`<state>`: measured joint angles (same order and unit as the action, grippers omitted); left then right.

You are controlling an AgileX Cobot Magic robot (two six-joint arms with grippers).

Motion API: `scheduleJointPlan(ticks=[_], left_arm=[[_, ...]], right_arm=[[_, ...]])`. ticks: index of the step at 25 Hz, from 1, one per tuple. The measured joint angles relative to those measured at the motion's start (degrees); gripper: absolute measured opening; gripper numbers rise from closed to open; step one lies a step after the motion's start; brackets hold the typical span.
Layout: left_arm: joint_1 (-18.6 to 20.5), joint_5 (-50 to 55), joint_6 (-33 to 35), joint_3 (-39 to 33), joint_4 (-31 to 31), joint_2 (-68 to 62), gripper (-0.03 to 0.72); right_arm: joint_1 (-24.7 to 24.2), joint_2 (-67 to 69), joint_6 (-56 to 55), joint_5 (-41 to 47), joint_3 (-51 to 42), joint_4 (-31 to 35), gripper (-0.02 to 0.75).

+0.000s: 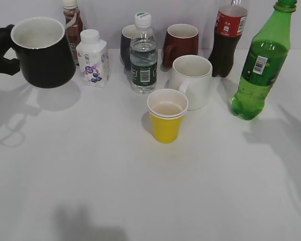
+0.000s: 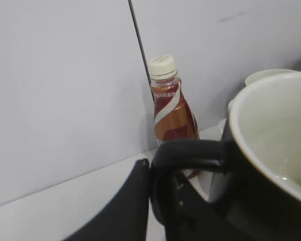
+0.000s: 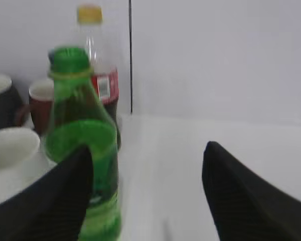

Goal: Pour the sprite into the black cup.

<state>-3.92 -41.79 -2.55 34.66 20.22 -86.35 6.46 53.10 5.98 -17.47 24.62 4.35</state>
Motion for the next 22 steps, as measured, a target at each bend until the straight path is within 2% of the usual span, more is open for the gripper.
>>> scheduleJointPlan(ticks=[8, 15, 22], left_arm=[[0.0, 0.2, 0.0, 0.0, 0.1, 0.6, 0.046], [0.0, 0.3, 0.0, 0.0, 0.2, 0.6, 0.046], [0.0, 0.3, 0.0, 0.0, 0.3, 0.6, 0.046]], right_arm=[[4.3, 14.8, -2.8, -7.1, -1.2, -3.8, 0.505], [4.9, 24.4, -10.6, -17.9, -1.0, -8.4, 0.607], [5.0, 35.4, -11.8, -21.6, 6.0, -9.1, 0.619]])
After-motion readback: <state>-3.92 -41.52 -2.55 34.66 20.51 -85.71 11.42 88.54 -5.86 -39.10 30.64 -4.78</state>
